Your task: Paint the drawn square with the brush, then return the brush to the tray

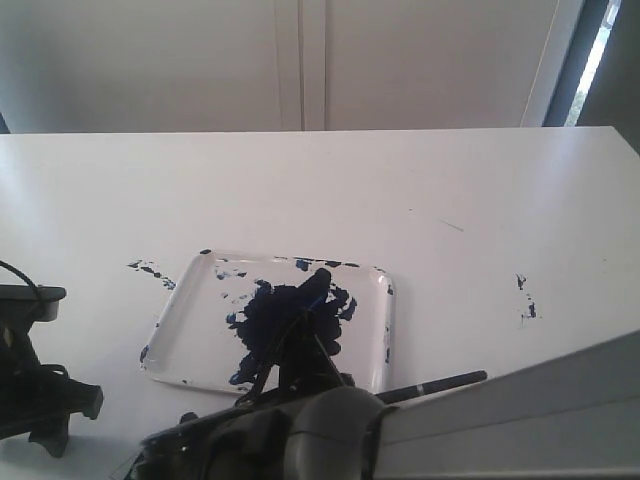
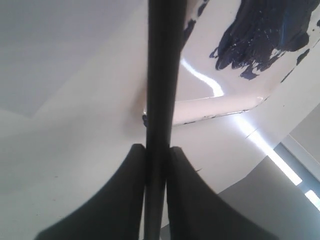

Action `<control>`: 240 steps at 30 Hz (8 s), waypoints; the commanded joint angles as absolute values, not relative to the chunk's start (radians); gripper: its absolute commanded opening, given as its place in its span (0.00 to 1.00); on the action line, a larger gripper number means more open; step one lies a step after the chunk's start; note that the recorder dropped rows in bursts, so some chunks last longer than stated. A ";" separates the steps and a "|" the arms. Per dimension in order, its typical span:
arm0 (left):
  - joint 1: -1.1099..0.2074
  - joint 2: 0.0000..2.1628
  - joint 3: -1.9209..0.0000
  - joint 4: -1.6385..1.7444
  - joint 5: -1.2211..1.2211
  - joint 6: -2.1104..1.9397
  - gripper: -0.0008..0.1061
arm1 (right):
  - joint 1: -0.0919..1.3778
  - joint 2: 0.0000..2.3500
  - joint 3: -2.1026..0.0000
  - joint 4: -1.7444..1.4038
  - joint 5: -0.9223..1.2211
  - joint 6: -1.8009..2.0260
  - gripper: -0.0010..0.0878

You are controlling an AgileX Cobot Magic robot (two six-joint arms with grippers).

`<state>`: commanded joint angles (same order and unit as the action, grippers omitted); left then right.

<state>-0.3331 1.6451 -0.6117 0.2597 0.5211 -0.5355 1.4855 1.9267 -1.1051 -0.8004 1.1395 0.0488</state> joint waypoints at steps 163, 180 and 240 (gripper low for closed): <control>-0.333 1.645 -0.612 0.258 0.526 -0.520 0.66 | 1.455 1.912 -1.056 -0.799 1.221 0.056 0.01; -0.333 1.645 -0.612 0.258 0.524 -0.520 0.66 | 1.521 1.903 -1.056 -0.759 1.221 0.043 0.01; -0.333 1.645 -0.612 0.258 0.524 -0.520 0.66 | 1.456 1.896 -1.056 -0.726 1.214 0.052 0.01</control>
<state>-0.3331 1.6451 -0.6117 0.2583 0.5235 -0.5195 1.4555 1.8960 -1.0563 -0.7258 1.2140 0.0521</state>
